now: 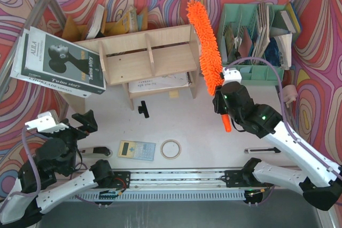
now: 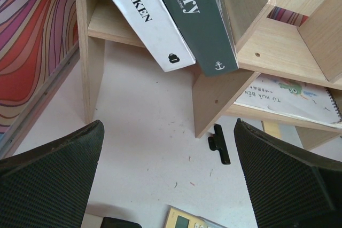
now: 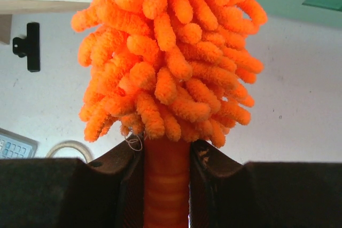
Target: Dust the bookshelf with a duster
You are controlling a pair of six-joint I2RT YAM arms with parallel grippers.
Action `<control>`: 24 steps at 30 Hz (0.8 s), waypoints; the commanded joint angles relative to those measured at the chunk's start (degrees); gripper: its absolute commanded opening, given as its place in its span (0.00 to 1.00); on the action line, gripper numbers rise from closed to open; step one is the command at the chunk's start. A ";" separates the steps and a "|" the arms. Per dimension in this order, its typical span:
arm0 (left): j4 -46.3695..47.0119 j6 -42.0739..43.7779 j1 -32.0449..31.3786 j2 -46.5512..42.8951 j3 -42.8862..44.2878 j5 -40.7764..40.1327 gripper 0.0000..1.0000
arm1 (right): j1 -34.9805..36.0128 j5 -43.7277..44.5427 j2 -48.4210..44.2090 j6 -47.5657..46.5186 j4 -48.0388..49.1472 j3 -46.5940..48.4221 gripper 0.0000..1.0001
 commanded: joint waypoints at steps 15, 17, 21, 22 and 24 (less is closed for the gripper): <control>0.19 -0.27 -0.18 -1.00 -0.69 -1.22 0.98 | 0.37 -2.34 -0.08 3.23 4.42 -12.67 0.00; 0.28 -0.23 -0.18 -1.04 -0.66 -1.32 0.99 | 0.39 -2.92 0.28 3.85 5.14 -14.74 0.00; 0.39 -0.18 -0.18 -0.95 -0.71 -1.35 0.99 | 0.36 -3.21 1.34 4.20 6.36 -17.10 0.00; 0.41 -0.11 -0.18 -0.93 -0.73 -1.30 0.99 | 0.37 -3.10 1.63 4.19 6.35 -16.90 0.00; 0.42 -0.10 -0.18 -0.95 -0.75 -1.41 0.99 | 0.32 -2.74 1.63 3.89 5.89 -15.45 0.00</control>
